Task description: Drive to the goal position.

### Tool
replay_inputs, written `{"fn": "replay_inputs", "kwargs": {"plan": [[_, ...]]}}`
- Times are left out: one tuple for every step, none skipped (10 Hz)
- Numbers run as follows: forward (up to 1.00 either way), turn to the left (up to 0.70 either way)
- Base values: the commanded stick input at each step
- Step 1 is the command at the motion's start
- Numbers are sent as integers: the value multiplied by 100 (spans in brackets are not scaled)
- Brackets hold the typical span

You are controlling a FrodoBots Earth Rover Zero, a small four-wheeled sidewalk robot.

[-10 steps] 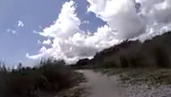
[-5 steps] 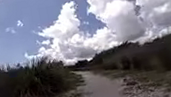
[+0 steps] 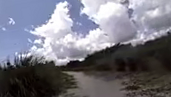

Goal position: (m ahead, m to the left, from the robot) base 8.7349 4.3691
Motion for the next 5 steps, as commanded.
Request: {"fn": "replay_inputs", "kwargs": {"plan": [[70, 0], [70, 0], [70, 0], [70, 0], [70, 0]]}}
